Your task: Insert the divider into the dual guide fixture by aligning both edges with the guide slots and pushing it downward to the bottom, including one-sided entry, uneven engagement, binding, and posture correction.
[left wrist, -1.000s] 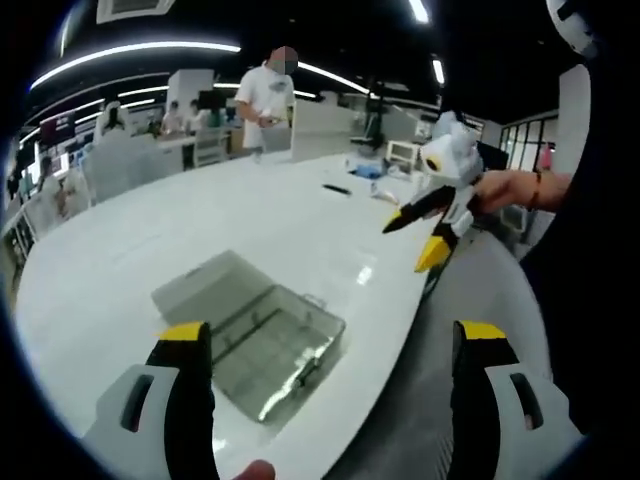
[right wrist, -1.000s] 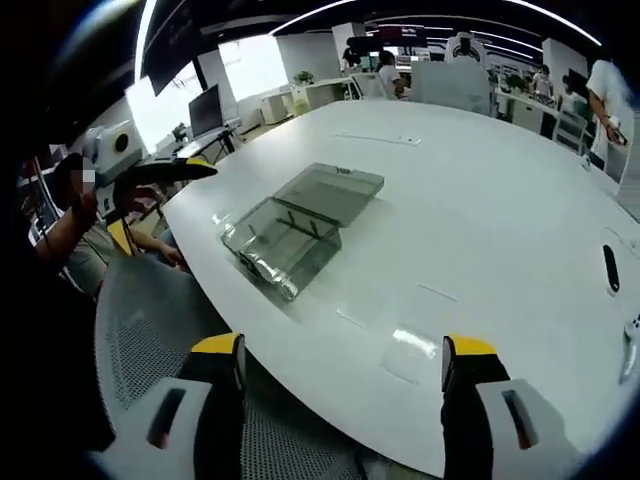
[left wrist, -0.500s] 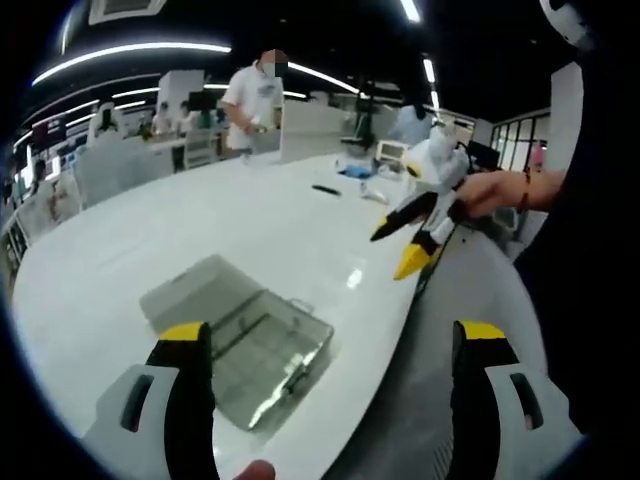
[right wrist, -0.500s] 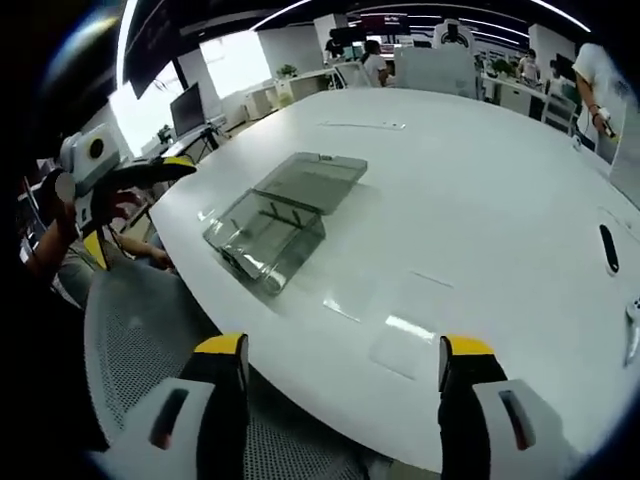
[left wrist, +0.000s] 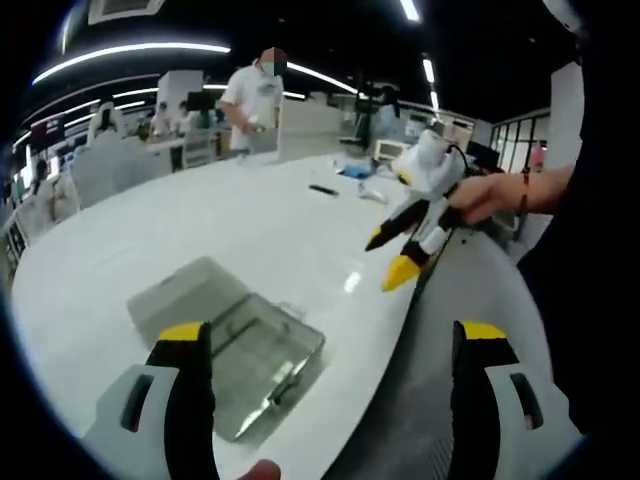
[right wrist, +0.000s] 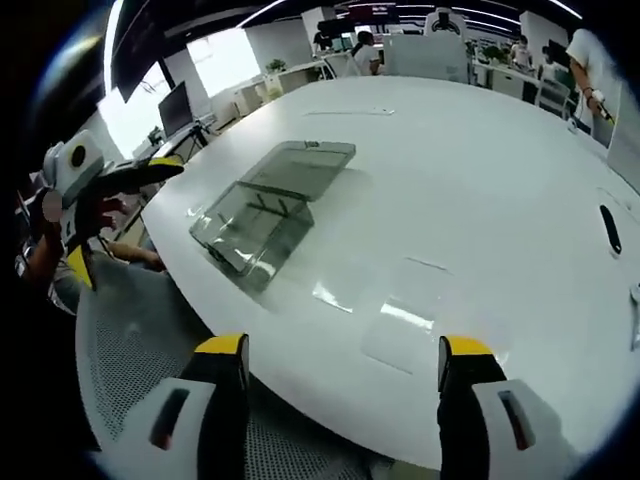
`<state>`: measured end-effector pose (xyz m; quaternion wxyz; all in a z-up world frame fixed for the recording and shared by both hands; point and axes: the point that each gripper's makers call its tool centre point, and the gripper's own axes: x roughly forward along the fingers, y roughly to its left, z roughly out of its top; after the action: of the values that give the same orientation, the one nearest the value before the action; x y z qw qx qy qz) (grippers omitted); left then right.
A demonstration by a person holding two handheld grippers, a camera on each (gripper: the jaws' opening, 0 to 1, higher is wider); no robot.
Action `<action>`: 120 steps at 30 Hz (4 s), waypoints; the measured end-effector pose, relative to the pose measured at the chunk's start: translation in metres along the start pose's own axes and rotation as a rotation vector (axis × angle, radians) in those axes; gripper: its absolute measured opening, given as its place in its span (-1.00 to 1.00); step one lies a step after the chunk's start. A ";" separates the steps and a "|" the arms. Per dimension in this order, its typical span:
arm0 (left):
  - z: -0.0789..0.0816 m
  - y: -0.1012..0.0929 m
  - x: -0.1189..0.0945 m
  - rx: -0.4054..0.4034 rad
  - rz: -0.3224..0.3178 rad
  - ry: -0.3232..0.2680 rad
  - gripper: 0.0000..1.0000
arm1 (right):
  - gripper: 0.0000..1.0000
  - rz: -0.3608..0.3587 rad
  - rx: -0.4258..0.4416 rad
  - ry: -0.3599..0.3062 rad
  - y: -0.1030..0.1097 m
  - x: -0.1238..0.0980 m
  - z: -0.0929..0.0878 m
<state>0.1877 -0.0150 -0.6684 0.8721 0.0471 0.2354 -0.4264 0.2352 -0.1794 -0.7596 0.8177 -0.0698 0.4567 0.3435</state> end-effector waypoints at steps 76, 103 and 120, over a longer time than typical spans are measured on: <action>-0.017 -0.016 0.023 -0.001 -0.056 0.059 0.98 | -0.08 -0.211 0.017 0.205 -0.044 0.048 -0.021; -0.020 -0.011 0.026 -0.032 -0.060 0.055 0.93 | -0.40 -0.236 -0.003 0.234 -0.041 0.047 -0.027; -0.019 -0.014 0.027 -0.033 -0.066 0.050 0.92 | -0.43 -0.222 0.049 0.176 -0.043 0.041 -0.025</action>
<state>0.1845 -0.0376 -0.6953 0.8520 0.0357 0.2654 -0.4499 0.2591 -0.2025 -0.8147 0.8088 -0.1297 0.5244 0.2323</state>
